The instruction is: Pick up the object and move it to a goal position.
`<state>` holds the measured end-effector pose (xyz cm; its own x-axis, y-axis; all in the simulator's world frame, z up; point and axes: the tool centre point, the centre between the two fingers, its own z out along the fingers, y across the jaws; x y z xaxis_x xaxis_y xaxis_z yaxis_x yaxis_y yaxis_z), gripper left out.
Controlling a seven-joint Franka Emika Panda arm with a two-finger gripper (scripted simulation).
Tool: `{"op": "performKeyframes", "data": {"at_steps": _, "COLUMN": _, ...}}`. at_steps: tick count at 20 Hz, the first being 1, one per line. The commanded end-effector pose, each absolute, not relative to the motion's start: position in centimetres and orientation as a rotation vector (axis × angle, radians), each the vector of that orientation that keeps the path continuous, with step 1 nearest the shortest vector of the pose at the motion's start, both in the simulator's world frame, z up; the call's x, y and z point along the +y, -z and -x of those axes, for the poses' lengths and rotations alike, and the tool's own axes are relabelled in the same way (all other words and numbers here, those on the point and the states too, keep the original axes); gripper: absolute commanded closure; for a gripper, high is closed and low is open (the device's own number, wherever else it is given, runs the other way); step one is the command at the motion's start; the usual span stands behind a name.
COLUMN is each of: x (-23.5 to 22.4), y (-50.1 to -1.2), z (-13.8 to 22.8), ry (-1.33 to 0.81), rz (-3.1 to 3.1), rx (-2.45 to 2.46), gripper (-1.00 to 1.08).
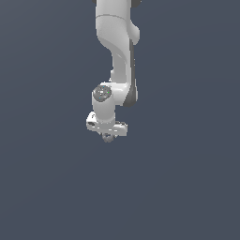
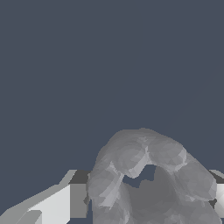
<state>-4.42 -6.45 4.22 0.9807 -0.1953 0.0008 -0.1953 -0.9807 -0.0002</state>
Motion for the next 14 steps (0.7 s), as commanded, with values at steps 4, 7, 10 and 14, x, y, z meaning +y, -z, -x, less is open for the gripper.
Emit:
{"op": "performKeyframes", "data": {"at_steps": 4, "x": -6.5, "y": -4.2, "z": 4.3, "ry": 0.0, "rz": 3.126, "rx": 0.308, "gripper": 1.08}}
{"op": "performKeyframes", "data": {"at_steps": 7, "x": -6.7, "y": -4.2, "z": 3.9, "ry": 0.0, "rz": 3.126, "rx": 0.308, "gripper": 1.08}}
{"op": "performKeyframes", "data": {"at_steps": 10, "x": -7.1, "y": -4.2, "z": 3.1, "ry": 0.0, "rz": 3.126, "rx": 0.308, "gripper": 1.08}}
{"op": "performKeyframes", "data": {"at_steps": 14, "x": -7.8, "y": -4.3, "z": 1.8, "ry": 0.0, "rz": 3.126, "rx": 0.308, "gripper": 1.08}}
